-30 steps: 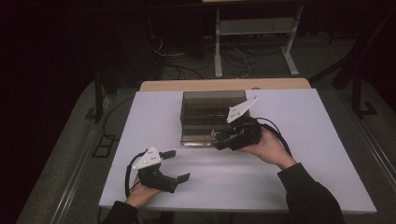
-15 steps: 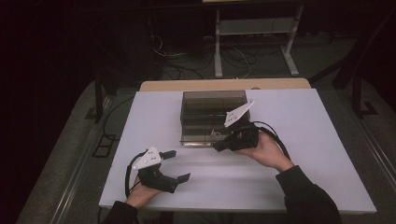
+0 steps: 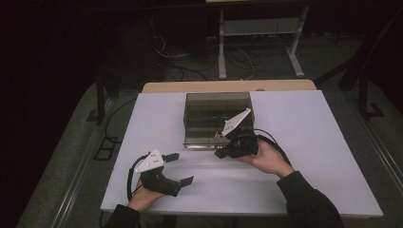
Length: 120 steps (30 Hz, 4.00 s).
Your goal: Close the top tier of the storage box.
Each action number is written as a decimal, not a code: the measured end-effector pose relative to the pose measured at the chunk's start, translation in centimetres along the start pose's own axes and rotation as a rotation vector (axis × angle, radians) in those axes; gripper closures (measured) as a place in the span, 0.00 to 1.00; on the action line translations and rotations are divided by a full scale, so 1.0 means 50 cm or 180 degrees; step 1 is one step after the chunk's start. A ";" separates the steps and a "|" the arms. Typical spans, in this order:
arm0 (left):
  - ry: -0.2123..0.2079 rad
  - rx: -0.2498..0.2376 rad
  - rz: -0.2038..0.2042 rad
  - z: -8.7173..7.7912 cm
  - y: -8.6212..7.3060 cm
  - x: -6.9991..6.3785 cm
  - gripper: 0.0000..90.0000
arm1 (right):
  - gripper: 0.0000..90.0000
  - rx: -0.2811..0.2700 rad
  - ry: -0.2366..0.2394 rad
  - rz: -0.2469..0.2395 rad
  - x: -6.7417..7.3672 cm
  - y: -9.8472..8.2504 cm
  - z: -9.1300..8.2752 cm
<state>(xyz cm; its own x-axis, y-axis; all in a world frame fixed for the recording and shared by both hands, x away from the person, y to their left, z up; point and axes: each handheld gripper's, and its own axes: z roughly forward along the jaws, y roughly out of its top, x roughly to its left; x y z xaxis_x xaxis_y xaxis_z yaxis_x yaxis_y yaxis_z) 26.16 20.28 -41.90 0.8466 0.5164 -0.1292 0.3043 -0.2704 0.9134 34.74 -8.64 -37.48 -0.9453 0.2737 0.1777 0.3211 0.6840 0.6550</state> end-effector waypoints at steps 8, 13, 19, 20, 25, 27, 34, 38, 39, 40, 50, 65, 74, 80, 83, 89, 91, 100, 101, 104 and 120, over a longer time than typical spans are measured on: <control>-0.0008 0.0002 -0.0002 0.000 0.000 0.000 0.03 | 0.99 0.0039 -0.0064 0.0008 -0.001 -0.004 0.013; -0.0011 0.0006 -0.0002 0.000 0.000 0.000 0.03 | 0.99 0.0069 -0.0098 0.0025 -0.003 -0.007 0.022; -0.0011 0.0009 -0.0003 0.000 -0.001 0.000 0.03 | 0.99 0.0103 -0.0170 0.0022 -0.005 -0.009 0.033; -0.0011 0.0010 -0.0004 0.000 -0.001 0.000 0.03 | 0.99 0.0109 -0.0190 0.0028 -0.005 -0.009 0.034; -0.0017 0.0014 -0.0004 0.001 -0.001 -0.001 0.03 | 0.99 0.0101 -0.0263 0.0039 -0.008 -0.010 0.035; -0.0015 0.0013 -0.0005 0.001 -0.001 0.000 0.03 | 0.99 0.0104 -0.0286 0.0034 -0.009 -0.010 0.035; -0.0018 0.0013 0.0000 0.000 -0.001 0.000 0.03 | 0.99 0.0103 -0.0292 0.0018 -0.009 -0.009 0.037; -0.0016 0.0013 -0.0003 0.000 -0.001 0.000 0.03 | 0.99 0.0106 -0.0294 0.0005 -0.009 -0.008 0.037; -0.0019 0.0014 -0.0002 0.001 -0.001 0.000 0.03 | 0.99 0.0110 -0.0298 0.0003 -0.009 -0.008 0.037; -0.0019 0.0016 0.0001 0.001 -0.001 0.000 0.03 | 0.99 0.0119 -0.0304 -0.0003 -0.009 -0.007 0.037; -0.0017 0.0014 -0.0001 0.001 -0.001 -0.001 0.03 | 0.99 0.0131 -0.0306 0.0009 -0.010 -0.007 0.036; -0.0019 0.0011 0.0004 0.000 0.000 -0.001 0.03 | 0.99 0.0097 -0.0341 0.0044 -0.022 -0.002 0.035; -0.0020 0.0013 0.0006 0.000 -0.001 -0.001 0.03 | 0.99 0.0091 -0.0343 0.0033 -0.025 0.000 0.036; -0.0022 0.0013 0.0004 0.000 -0.001 -0.001 0.03 | 0.99 0.0076 -0.0363 0.0070 -0.033 0.002 0.035; -0.0021 0.0012 0.0003 0.000 -0.001 -0.001 0.03 | 0.99 0.0068 -0.0361 0.0068 -0.035 0.003 0.035; -0.0022 0.0013 0.0005 0.000 0.000 -0.001 0.03 | 0.99 0.0056 -0.0368 0.0072 -0.038 0.006 0.036; -0.0020 0.0011 0.0004 0.000 -0.001 -0.001 0.03 | 0.99 0.0057 -0.0371 0.0079 -0.039 0.007 0.036; -0.0021 0.0010 0.0006 0.000 -0.001 0.000 0.03 | 0.99 0.0000 -0.0404 0.0136 -0.051 0.008 0.031; -0.0022 0.0011 0.0007 0.000 -0.001 0.000 0.03 | 0.99 -0.0004 -0.0402 0.0142 -0.053 0.008 0.031; -0.0023 0.0010 0.0003 0.000 -0.001 0.000 0.03 | 0.99 -0.0022 -0.0400 0.0137 -0.055 0.008 0.030; -0.0025 0.0012 0.0007 -0.001 -0.001 0.000 0.03 | 0.99 -0.0040 -0.0412 0.0180 -0.071 0.013 0.032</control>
<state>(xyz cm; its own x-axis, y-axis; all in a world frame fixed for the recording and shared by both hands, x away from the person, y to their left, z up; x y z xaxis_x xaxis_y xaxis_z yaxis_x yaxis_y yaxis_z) 26.12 20.31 -41.92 0.8506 0.5094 -0.1302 0.3040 -0.2745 0.9123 38.41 -8.09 -38.86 -0.9100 0.3971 0.1188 0.3722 0.6567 0.6560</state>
